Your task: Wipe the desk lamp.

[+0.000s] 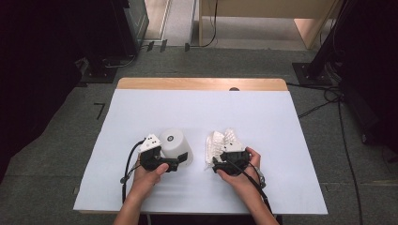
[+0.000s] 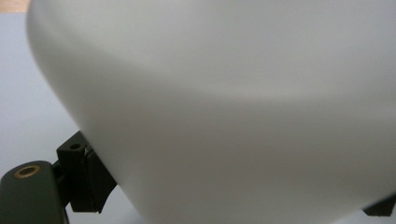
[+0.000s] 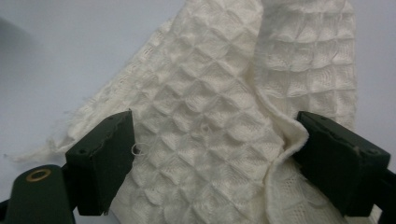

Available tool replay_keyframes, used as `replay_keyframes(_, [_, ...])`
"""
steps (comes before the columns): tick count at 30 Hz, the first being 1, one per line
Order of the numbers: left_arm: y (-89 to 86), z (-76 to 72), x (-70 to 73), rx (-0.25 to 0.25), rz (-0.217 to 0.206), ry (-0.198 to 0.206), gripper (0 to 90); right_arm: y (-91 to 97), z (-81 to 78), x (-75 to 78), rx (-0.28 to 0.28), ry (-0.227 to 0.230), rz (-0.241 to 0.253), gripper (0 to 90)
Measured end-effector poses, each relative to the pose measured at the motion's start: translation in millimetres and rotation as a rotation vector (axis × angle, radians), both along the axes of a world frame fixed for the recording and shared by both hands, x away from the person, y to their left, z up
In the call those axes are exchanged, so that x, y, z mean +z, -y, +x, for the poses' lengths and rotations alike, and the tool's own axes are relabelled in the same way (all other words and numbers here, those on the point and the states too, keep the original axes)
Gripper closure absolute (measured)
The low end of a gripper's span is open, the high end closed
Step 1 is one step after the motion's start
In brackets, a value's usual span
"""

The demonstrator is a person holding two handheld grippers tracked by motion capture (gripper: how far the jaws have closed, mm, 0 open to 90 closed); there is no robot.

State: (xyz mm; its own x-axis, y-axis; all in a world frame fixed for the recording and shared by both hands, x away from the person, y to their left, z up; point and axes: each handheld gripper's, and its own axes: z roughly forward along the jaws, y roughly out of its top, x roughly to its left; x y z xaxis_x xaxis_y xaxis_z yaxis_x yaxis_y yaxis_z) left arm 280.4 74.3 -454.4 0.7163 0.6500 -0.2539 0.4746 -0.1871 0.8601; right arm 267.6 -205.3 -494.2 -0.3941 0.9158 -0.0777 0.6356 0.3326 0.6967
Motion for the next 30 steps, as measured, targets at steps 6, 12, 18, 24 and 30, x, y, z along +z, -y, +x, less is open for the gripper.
replay_keyframes(6, [-1.5, -0.7, 1.3, 0.0, -0.008, 0.005, 8.2, 12.2, 2.0, 1.9, 0.027, -0.018, 0.018, 26.8])
replay_keyframes(12, [-0.1, -1.6, 1.8, -0.002, -0.005, 0.003, 8.2, 21.4, 1.0, 3.8, 0.033, 0.006, -0.001, 59.0])
replay_keyframes(18, [1.0, -1.3, 1.4, -0.011, -0.005, 0.005, 8.2, 32.8, -0.5, 5.9, 0.041, 0.049, 0.012, 77.5])
replay_keyframes(24, [-0.8, 0.1, 0.5, -0.007, -0.009, 0.002, 8.2, 40.3, 2.7, 6.6, 0.042, 0.01, 0.053, 69.2])
replay_keyframes(30, [-0.9, 0.1, 1.2, -0.009, -0.01, 0.007, 8.2, 34.6, 2.3, 5.7, 0.037, -0.014, 0.121, 44.3])
